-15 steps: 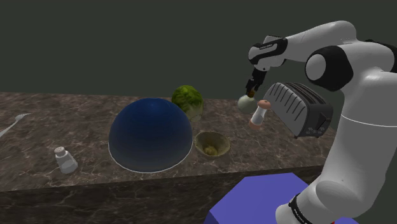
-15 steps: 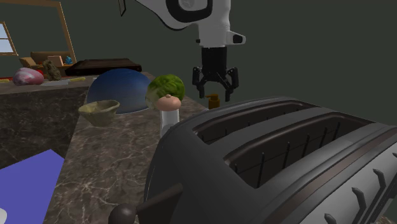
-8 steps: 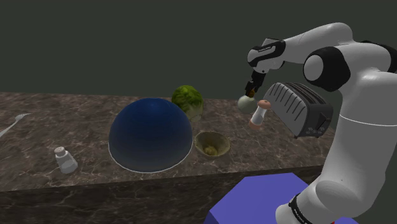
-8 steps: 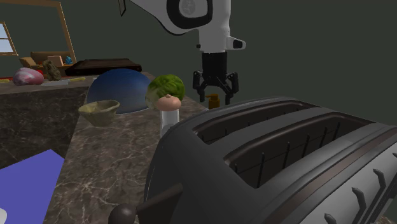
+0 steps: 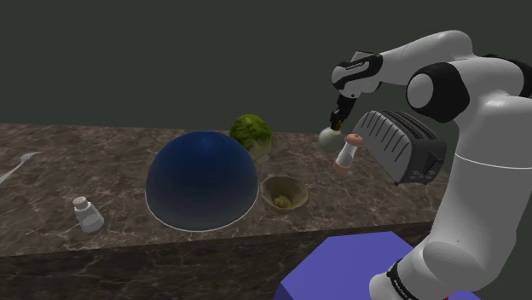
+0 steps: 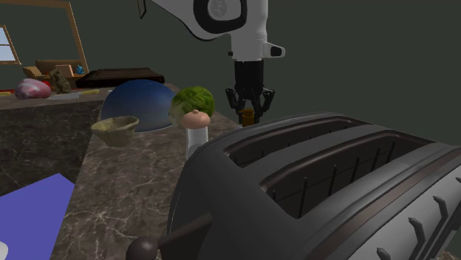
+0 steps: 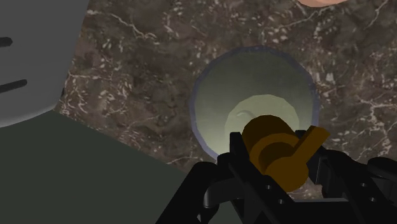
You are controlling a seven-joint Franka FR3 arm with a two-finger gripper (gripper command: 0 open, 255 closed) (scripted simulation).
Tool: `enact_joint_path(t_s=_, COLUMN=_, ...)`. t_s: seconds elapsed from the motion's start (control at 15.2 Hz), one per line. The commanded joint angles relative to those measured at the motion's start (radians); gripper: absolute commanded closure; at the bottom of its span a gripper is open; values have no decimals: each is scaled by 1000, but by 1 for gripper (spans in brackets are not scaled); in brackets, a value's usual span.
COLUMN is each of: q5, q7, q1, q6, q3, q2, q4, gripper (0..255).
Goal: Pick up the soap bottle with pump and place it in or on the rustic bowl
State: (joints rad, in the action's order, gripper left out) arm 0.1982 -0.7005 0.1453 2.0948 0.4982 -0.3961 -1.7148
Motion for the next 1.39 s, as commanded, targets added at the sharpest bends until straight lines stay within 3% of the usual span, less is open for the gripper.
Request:
enact_joint_path(t_s=0.0, q5=0, q7=0, q1=0, q6=0, q3=0, q2=0, q4=0, gripper=255)
enact_joint_path(t_s=0.2, q5=0, q7=0, q1=0, q6=0, q3=0, q2=0, q4=0, gripper=255)
enact_joint_path(t_s=1.32, q5=-40, q7=25, q1=-3, q6=-203, q3=19, q2=60, q4=150, gripper=255)
